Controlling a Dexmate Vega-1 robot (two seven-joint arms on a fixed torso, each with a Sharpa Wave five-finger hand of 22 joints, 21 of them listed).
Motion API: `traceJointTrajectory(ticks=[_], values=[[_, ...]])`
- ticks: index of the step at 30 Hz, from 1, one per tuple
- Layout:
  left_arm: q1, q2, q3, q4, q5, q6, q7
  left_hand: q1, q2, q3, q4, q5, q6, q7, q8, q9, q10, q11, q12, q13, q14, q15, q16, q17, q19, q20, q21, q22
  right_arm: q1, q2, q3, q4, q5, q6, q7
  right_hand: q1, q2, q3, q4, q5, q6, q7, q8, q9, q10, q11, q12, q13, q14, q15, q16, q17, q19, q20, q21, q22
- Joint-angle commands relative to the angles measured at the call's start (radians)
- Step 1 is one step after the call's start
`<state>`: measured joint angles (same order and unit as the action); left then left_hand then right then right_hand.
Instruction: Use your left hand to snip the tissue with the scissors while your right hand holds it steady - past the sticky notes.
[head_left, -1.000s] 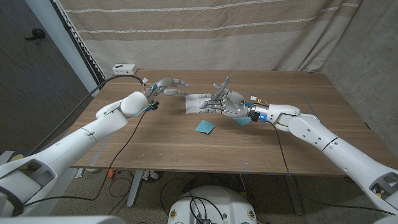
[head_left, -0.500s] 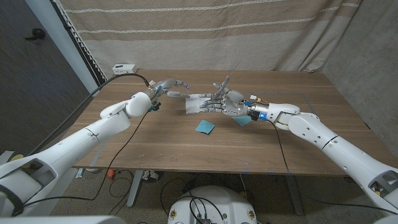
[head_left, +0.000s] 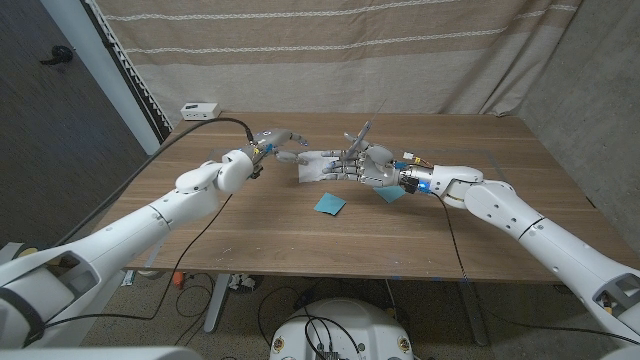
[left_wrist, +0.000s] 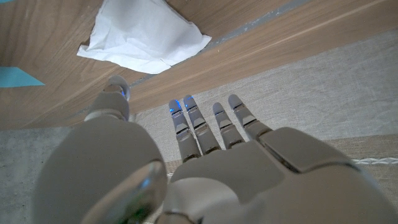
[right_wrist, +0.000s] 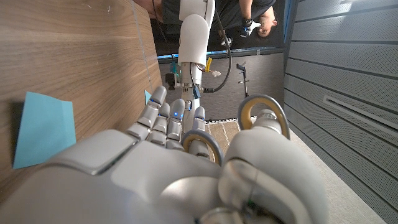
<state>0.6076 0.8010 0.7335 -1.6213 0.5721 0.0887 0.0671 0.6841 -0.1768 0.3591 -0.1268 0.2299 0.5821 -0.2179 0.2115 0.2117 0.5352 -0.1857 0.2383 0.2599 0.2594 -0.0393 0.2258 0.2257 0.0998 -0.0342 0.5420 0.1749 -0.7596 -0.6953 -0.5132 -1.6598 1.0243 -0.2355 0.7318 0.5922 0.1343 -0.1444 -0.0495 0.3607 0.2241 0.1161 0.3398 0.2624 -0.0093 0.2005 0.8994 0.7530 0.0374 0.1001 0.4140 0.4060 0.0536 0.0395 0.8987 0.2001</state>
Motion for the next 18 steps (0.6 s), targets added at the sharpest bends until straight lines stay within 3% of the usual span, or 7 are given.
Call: traceJointTrajectory(ticks=[1,6,18], values=[[-0.009,-0.024,0.06,0.013,0.216,0.041,0.074,-0.013,0.0,-0.009,0.001,0.009,0.012,0.0,0.008,0.002,0.005,-0.01,0.004,0.002,0.008,-0.14,0.006,0.004,0.012,0.003,-0.006,0.001,0.007,-0.01,0.009,-0.004,0.01,-0.024,-0.014,-0.007,0.003,0.001,0.002,0.001,-0.017,0.085,-0.006,0.003,-0.008,0.001,0.006,0.006,0.003,0.003,-0.001,0.004,0.005,0.0,0.004,0.001],[-0.013,-0.032,0.066,0.022,0.233,0.038,0.068,-0.005,0.011,-0.01,-0.007,0.017,0.034,0.0,0.016,0.002,0.03,-0.027,0.015,0.005,0.004,-0.149,0.005,0.004,0.016,0.005,-0.015,0.002,-0.001,-0.013,0.013,-0.012,0.011,-0.021,-0.024,-0.007,0.003,0.002,0.002,0.0,-0.015,0.084,-0.007,0.003,-0.008,0.001,0.007,0.008,0.003,0.003,-0.002,0.005,0.005,0.0,0.004,0.001],[-0.05,-0.054,0.096,0.049,0.262,0.019,-0.002,-0.003,0.012,-0.013,-0.011,0.022,0.041,-0.002,0.017,0.001,0.024,-0.028,0.013,0.009,-0.005,-0.146,0.003,0.005,0.012,0.013,-0.025,0.002,-0.015,-0.022,0.02,-0.028,0.015,-0.023,-0.043,-0.008,0.003,0.003,0.001,-0.001,-0.015,0.084,-0.01,0.003,-0.009,0.001,0.01,0.011,0.002,0.003,-0.003,0.006,0.006,0.0,0.005,0.001]])
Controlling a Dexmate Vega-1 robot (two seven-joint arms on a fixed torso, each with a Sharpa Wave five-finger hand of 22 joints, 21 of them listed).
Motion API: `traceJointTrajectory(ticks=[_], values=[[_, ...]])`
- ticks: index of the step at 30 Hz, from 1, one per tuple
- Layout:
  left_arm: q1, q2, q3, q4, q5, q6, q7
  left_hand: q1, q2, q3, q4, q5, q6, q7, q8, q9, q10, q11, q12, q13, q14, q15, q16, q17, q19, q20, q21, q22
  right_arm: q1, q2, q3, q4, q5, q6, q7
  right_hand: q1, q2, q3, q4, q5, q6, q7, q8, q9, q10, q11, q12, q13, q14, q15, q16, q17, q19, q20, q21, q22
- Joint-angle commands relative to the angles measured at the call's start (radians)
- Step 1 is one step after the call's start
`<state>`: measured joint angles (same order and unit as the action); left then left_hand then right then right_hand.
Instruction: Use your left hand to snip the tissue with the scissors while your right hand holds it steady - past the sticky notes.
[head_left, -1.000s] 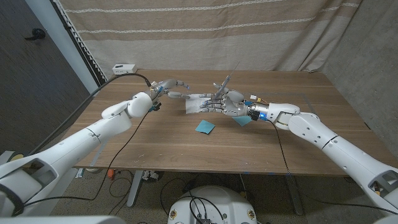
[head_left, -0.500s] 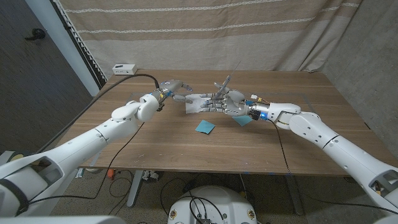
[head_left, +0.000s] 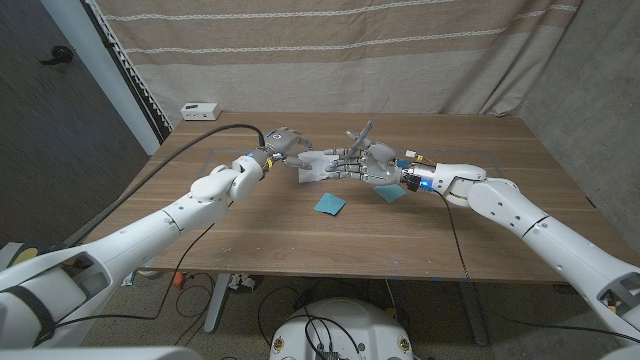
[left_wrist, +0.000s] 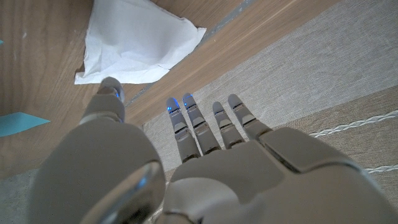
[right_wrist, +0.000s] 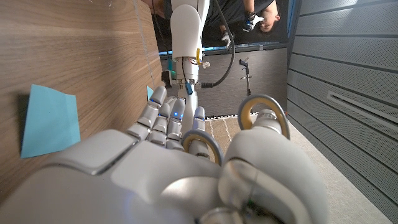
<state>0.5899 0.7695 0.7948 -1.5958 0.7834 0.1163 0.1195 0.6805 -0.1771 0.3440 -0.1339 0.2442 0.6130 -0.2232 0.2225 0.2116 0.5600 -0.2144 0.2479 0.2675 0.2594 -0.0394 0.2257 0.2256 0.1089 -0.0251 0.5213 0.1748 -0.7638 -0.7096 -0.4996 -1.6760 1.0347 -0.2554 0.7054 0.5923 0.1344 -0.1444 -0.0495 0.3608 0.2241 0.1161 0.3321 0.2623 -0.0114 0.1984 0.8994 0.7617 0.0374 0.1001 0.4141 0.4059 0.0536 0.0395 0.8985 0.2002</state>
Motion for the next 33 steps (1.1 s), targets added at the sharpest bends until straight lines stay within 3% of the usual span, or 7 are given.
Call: traceJointTrajectory(ticks=[1,8,11,18,27,30,33], values=[[-0.036,-0.025,0.036,0.028,0.051,-0.011,-0.059,0.001,0.013,0.001,-0.004,0.008,0.01,0.003,0.006,0.001,0.0,0.001,0.003,0.002,-0.006,-0.146,0.002,0.005,0.004,0.004,-0.005,0.002,-0.011,-0.008,0.006,-0.012,0.001,0.001,-0.016,-0.009,0.003,0.003,0.001,-0.001,-0.014,0.084,-0.002,0.003,-0.007,0.003,0.01,0.003,0.002,0.003,-0.004,0.006,0.006,0.0,0.005,0.001],[-0.056,-0.042,0.043,0.051,0.029,-0.03,-0.094,-0.003,0.013,-0.009,-0.007,0.016,0.037,0.004,0.012,0.0,0.02,0.026,0.006,-0.004,0.041,-0.129,0.022,0.006,0.05,0.0,-0.005,0.003,-0.015,-0.011,0.012,-0.017,0.009,-0.002,-0.024,-0.009,0.003,0.004,0.001,-0.002,-0.015,0.084,-0.005,0.004,-0.008,0.005,0.012,0.006,0.002,0.001,-0.004,0.007,0.006,0.0,0.006,0.001],[-0.058,-0.046,0.042,0.056,0.022,-0.036,-0.09,0.001,0.014,-0.019,-0.012,0.023,0.061,0.006,0.014,-0.002,0.043,0.028,0.008,-0.014,0.115,-0.055,0.043,-0.004,0.089,0.016,-0.011,0.002,-0.015,-0.011,0.012,-0.016,0.01,-0.002,-0.023,-0.009,0.003,0.004,0.0,-0.002,-0.015,0.084,-0.005,0.004,-0.009,0.004,0.013,0.007,0.003,0.001,-0.005,0.007,0.005,0.0,0.006,0.001],[-0.057,-0.046,0.047,0.06,0.02,-0.044,-0.085,0.01,0.011,-0.027,-0.018,0.026,0.115,0.005,0.029,-0.003,0.069,0.014,0.011,-0.024,0.169,-0.048,0.049,-0.02,0.102,0.018,-0.022,0.002,-0.024,-0.015,0.016,-0.023,0.015,-0.004,-0.033,-0.009,0.002,0.004,-0.001,-0.002,-0.014,0.085,-0.007,0.004,-0.009,0.004,0.015,0.009,0.003,0.002,-0.005,0.008,0.005,0.001,0.006,0.0],[-0.053,-0.045,0.052,0.064,0.023,-0.046,-0.084,0.016,0.015,-0.043,-0.017,0.031,0.091,0.003,0.004,-0.005,-0.056,0.014,-0.041,-0.031,0.163,-0.031,0.018,-0.035,0.088,0.041,-0.055,0.004,-0.024,-0.017,0.016,-0.025,0.018,-0.008,-0.035,-0.01,0.002,0.005,-0.001,-0.003,-0.013,0.084,-0.008,0.004,-0.009,0.004,0.017,0.011,0.002,0.003,-0.007,0.009,0.004,0.0,0.006,0.0],[-0.054,-0.047,0.053,0.062,0.022,-0.036,-0.103,0.017,0.016,-0.046,-0.016,0.033,0.09,0.003,0.001,-0.005,-0.072,0.015,-0.043,-0.03,0.155,-0.008,0.009,-0.036,0.098,0.076,-0.058,0.004,-0.022,-0.017,0.014,-0.025,0.017,-0.011,-0.036,-0.011,0.002,0.005,-0.001,-0.003,-0.012,0.084,-0.009,0.005,-0.01,0.005,0.017,0.012,0.002,0.004,-0.007,0.009,0.005,0.0,0.006,0.0],[-0.059,-0.049,0.056,0.065,0.019,-0.033,-0.121,0.019,0.017,-0.052,-0.016,0.036,0.09,0.003,-0.003,-0.006,-0.08,0.02,-0.038,-0.027,0.164,0.018,0.003,-0.036,0.137,0.141,-0.056,0.005,-0.019,-0.017,0.013,-0.023,0.015,-0.012,-0.035,-0.011,0.002,0.006,-0.002,-0.003,-0.012,0.084,-0.01,0.005,-0.01,0.004,0.018,0.013,0.002,0.003,-0.007,0.009,0.004,0.0,0.006,0.0]])
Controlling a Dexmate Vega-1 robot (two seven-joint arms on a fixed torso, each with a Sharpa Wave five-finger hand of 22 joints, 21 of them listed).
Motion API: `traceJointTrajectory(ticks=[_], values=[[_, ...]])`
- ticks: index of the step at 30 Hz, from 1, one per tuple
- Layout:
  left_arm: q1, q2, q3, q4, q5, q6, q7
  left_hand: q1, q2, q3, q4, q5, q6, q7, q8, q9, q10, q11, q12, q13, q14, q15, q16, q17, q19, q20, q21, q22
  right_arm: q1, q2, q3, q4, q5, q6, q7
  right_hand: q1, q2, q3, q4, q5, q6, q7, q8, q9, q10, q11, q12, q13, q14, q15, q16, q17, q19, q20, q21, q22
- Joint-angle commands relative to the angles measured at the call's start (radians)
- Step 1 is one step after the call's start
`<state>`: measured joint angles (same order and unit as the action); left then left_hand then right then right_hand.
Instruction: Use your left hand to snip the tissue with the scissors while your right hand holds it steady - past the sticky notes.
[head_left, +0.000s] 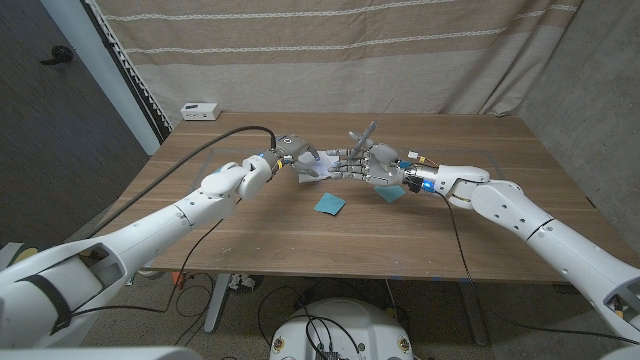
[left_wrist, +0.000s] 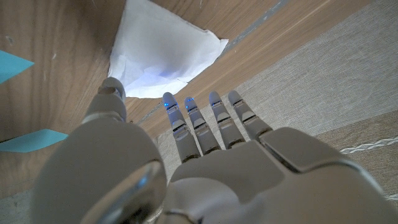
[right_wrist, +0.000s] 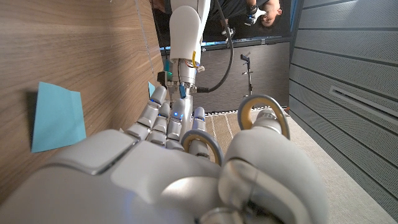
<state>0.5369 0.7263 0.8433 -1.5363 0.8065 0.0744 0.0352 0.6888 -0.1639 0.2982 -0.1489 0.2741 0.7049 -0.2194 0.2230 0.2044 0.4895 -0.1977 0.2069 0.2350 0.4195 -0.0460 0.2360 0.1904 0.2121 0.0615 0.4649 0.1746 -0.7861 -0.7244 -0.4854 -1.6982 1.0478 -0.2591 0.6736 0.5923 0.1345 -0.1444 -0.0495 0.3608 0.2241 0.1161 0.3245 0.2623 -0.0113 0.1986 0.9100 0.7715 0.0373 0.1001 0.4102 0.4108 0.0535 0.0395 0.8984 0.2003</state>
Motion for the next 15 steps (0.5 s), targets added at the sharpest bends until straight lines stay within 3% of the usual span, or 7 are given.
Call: traceJointTrajectory(ticks=[1,5,15], values=[[-0.008,-0.006,0.008,0.005,-0.008,0.012,-0.05,0.012,0.004,-0.008,-0.001,0.007,0.003,0.0,-0.002,0.002,-0.012,0.004,0.004,0.007,0.005,0.023,-0.009,-0.001,0.047,0.072,0.003,0.005,0.003,-0.002,-0.001,0.0,0.0,-0.006,-0.004,-0.011,0.002,0.006,-0.002,-0.003,-0.011,0.084,-0.002,0.005,-0.009,0.003,0.008,0.004,0.002,0.003,-0.004,0.005,0.005,-0.001,0.006,0.0],[-0.01,-0.01,0.013,0.006,-0.014,0.02,-0.072,0.018,0.004,-0.011,-0.003,0.008,0.017,-0.001,0.0,0.001,-0.021,0.005,0.005,0.009,0.004,0.029,-0.015,-0.002,0.086,0.114,0.007,0.004,0.004,0.0,0.0,0.001,0.007,-0.014,-0.008,-0.011,0.002,0.006,-0.002,-0.003,-0.011,0.084,-0.003,0.005,-0.01,0.004,0.009,0.005,0.003,0.003,-0.004,0.005,0.005,-0.001,0.007,0.0],[-0.029,-0.021,0.023,0.031,-0.041,0.009,-0.114,0.039,0.011,-0.015,-0.005,0.005,0.003,-0.001,-0.013,0.0,-0.101,0.033,-0.011,0.007,-0.012,0.05,-0.032,-0.003,0.177,0.141,0.013,0.002,0.01,0.003,-0.003,0.006,-0.001,-0.011,-0.007,-0.013,0.002,0.007,-0.002,-0.004,-0.012,0.083,-0.006,0.006,-0.01,0.004,0.012,0.008,0.002,0.004,-0.005,0.006,0.004,0.0,0.007,0.0]])
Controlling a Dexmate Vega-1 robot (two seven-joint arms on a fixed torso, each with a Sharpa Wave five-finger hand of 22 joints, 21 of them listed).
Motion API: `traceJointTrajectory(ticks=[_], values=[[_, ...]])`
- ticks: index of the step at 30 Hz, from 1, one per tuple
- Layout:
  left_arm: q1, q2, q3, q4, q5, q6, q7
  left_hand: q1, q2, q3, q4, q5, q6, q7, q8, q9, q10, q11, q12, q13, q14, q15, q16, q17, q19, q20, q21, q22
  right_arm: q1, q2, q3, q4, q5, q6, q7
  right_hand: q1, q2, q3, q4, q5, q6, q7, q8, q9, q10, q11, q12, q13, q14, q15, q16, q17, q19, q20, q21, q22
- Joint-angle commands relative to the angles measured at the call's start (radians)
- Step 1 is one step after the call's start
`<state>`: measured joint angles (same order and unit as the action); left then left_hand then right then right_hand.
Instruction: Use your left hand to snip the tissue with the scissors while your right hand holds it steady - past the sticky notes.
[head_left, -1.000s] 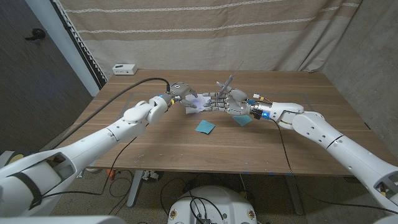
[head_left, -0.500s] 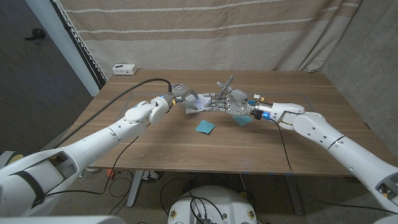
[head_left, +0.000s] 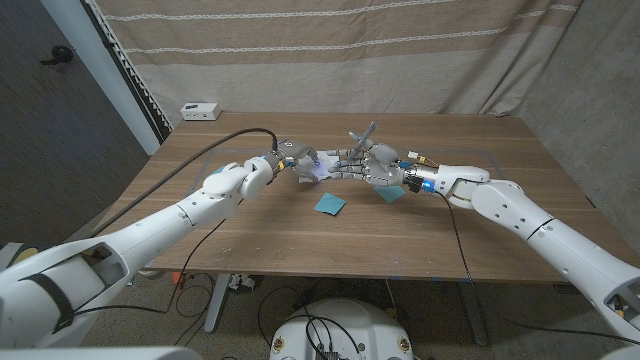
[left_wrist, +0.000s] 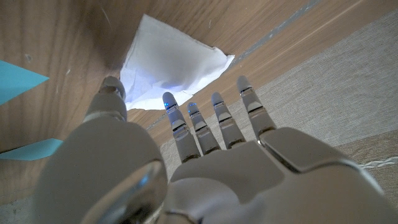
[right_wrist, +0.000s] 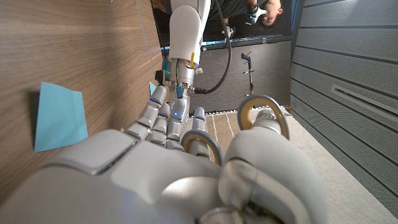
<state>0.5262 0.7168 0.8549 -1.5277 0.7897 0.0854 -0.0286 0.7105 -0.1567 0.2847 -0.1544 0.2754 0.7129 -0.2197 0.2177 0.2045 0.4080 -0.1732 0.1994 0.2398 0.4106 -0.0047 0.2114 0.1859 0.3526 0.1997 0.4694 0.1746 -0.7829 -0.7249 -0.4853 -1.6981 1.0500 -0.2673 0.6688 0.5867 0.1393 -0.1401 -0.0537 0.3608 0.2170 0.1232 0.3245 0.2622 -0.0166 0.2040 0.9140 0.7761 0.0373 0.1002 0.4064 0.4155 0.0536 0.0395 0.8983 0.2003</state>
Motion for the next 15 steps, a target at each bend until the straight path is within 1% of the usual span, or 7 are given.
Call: traceJointTrajectory(ticks=[1,3,6,9,10,11,15], values=[[-0.02,-0.013,0.012,0.026,-0.028,-0.003,-0.054,0.021,0.007,-0.001,0.001,0.003,-0.006,-0.001,-0.009,0.0,-0.022,0.01,-0.002,0.002,0.005,0.009,-0.005,0.002,0.055,0.0,0.012,0.003,0.007,0.004,-0.002,0.006,0.004,-0.01,-0.003,-0.008,-0.003,0.003,0.002,-0.004,-0.004,0.076,-0.006,0.006,-0.005,-0.001,0.008,0.004,0.002,0.004,-0.002,0.002,0.005,0.0,0.007,0.0],[-0.023,-0.013,0.015,0.03,-0.027,-0.003,-0.056,0.028,0.008,-0.001,0.001,0.0,-0.007,-0.001,-0.01,0.0,-0.023,0.009,0.002,0.001,0.024,0.0,0.0,0.002,0.093,-0.004,0.02,0.003,0.007,0.005,-0.004,0.006,-0.003,-0.003,-0.003,-0.008,-0.003,0.003,0.002,-0.004,-0.003,0.076,-0.006,0.006,-0.005,0.0,0.008,0.004,0.002,0.004,-0.002,0.002,0.005,-0.001,0.007,0.0],[-0.026,-0.013,0.021,0.034,-0.026,-0.009,-0.056,0.033,0.008,-0.002,0.0,-0.002,-0.001,0.0,-0.008,0.0,-0.012,0.01,0.009,0.0,0.045,-0.01,0.006,0.002,0.108,-0.008,0.02,0.003,0.008,0.006,-0.003,0.007,0.004,-0.011,-0.006,-0.009,-0.003,0.003,0.002,-0.004,-0.003,0.076,-0.007,0.007,-0.005,0.0,0.009,0.005,0.003,0.005,-0.002,0.002,0.004,0.0,0.007,0.0],[-0.028,-0.014,0.024,0.039,-0.031,-0.017,-0.058,0.035,0.007,-0.002,0.001,-0.004,0.007,0.0,-0.006,0.0,0.003,0.005,0.017,0.0,0.054,-0.018,0.007,0.002,0.114,-0.011,0.018,0.003,0.009,0.008,-0.005,0.008,-0.002,-0.006,-0.006,-0.009,-0.003,0.003,0.002,-0.005,-0.003,0.076,-0.007,0.007,-0.005,-0.001,0.01,0.006,0.002,0.004,-0.003,0.002,0.004,0.0,0.007,0.0],[-0.029,-0.014,0.025,0.04,-0.031,-0.018,-0.058,0.036,0.007,-0.003,0.001,-0.005,-0.007,0.003,-0.012,0.0,0.005,0.006,0.018,-0.001,0.054,-0.021,0.006,0.002,0.117,-0.013,0.017,0.004,0.01,0.009,-0.005,0.008,-0.002,-0.007,-0.006,-0.009,-0.003,0.003,0.001,-0.005,-0.003,0.077,-0.007,0.007,-0.005,-0.001,0.01,0.006,0.002,0.005,-0.003,0.002,0.004,0.0,0.007,0.0],[-0.029,-0.014,0.027,0.041,-0.028,-0.017,-0.058,0.037,0.007,-0.003,0.001,-0.006,-0.013,0.002,-0.014,0.0,0.013,0.006,0.022,0.0,0.054,-0.031,0.005,0.002,0.118,-0.013,0.015,0.004,0.011,0.009,-0.006,0.008,-0.005,-0.005,-0.007,-0.009,-0.003,0.003,0.001,-0.005,-0.003,0.077,-0.008,0.007,-0.005,-0.001,0.01,0.007,0.001,0.006,-0.004,0.002,0.005,0.0,0.007,0.0],[-0.032,-0.015,0.031,0.047,-0.026,-0.021,-0.057,0.038,0.007,-0.004,0.002,-0.007,-0.014,0.0,-0.015,0.0,0.024,0.003,0.026,-0.001,0.057,-0.033,0.004,0.003,0.117,-0.014,0.011,0.004,0.012,0.011,-0.006,0.008,-0.001,-0.01,-0.01,-0.009,-0.003,0.003,0.001,-0.005,-0.002,0.077,-0.008,0.007,-0.006,0.0,0.011,0.008,0.001,0.005,-0.005,0.002,0.004,0.0,0.007,0.0]])
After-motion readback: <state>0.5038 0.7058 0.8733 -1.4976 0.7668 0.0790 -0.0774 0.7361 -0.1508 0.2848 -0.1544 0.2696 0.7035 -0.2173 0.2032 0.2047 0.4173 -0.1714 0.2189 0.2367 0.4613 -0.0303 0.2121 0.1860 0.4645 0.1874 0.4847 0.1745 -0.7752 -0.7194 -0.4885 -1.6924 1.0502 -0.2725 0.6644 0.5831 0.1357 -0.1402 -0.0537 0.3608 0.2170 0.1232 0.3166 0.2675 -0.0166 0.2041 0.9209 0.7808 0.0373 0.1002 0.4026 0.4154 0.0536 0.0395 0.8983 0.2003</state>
